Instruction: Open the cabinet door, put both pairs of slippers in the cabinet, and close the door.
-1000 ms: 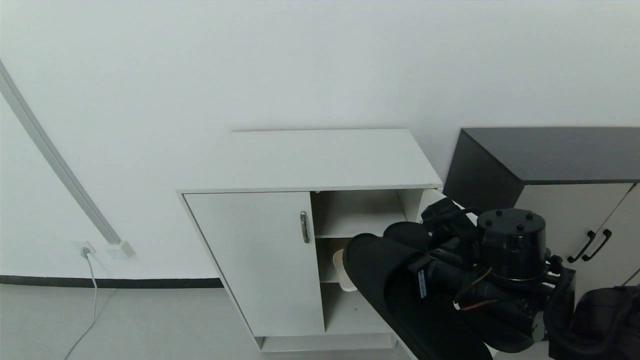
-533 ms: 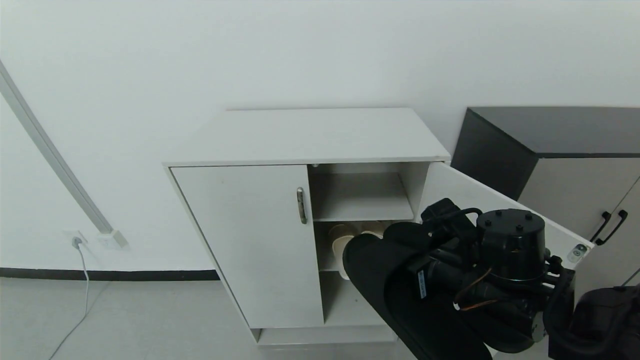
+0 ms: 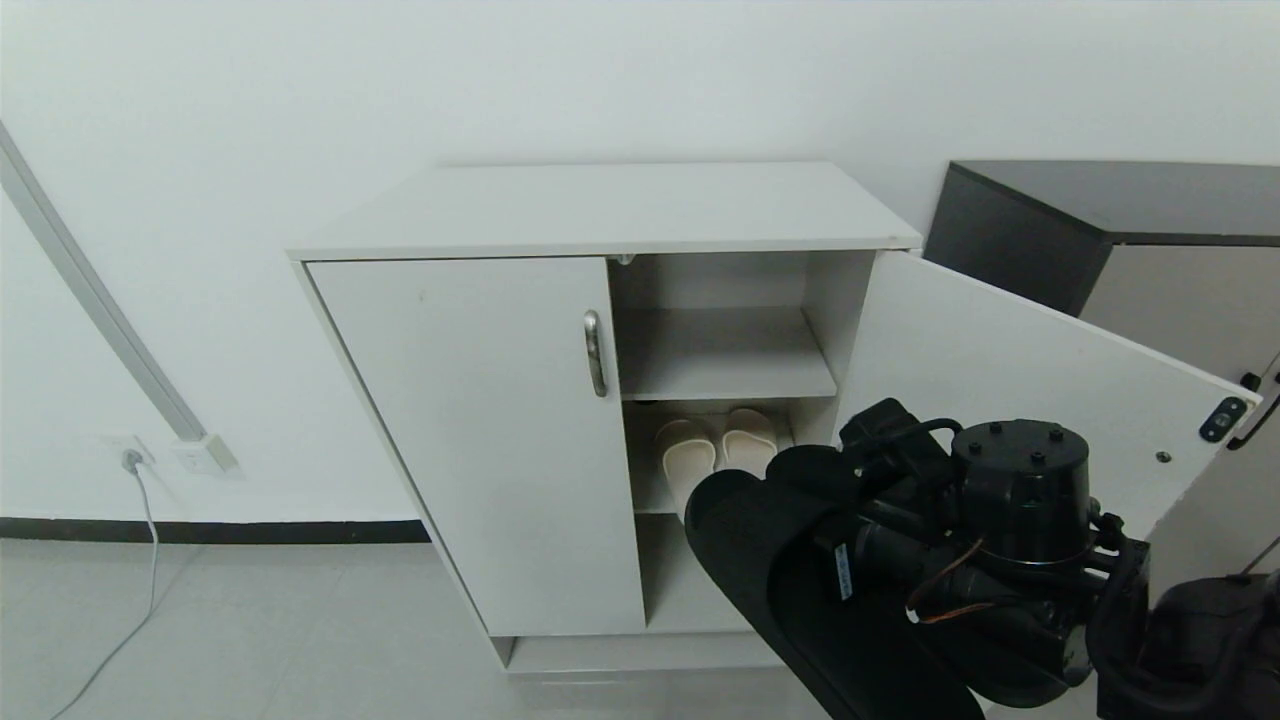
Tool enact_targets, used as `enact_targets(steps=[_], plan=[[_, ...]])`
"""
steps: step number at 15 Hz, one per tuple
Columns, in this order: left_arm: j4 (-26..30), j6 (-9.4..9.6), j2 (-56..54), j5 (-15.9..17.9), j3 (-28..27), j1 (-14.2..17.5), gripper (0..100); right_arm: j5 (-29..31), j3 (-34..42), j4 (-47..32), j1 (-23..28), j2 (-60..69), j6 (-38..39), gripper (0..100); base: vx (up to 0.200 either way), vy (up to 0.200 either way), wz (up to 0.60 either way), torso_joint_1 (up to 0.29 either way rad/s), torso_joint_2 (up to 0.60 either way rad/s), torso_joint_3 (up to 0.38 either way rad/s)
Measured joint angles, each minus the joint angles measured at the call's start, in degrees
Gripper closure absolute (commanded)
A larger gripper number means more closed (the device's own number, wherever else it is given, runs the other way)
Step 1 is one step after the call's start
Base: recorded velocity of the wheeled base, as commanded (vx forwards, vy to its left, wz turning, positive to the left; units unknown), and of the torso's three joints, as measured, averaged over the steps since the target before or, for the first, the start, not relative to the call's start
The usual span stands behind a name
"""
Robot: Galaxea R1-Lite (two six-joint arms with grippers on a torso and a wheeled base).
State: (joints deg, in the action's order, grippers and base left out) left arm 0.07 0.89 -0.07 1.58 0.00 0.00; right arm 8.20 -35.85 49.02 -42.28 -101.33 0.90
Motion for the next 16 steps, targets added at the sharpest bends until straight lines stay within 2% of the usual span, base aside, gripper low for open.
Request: enact_targets(steps=[10,16], plan=[[0.11,0.00,0.00,-0.02,0.00,-0.02,100,0.09,0.33,0.02,-0.52,0.00,-0.01,100,0.000,0.000,0.00,-0.071,0.43,0.360],[0.02,0.00,0.00,-0.02,0.00,-0.02,100,0.05,1.07,1.48,-0.83,0.00,-0.59,100,0.000,0.000,0.00,-0.002,0.05,0.050]])
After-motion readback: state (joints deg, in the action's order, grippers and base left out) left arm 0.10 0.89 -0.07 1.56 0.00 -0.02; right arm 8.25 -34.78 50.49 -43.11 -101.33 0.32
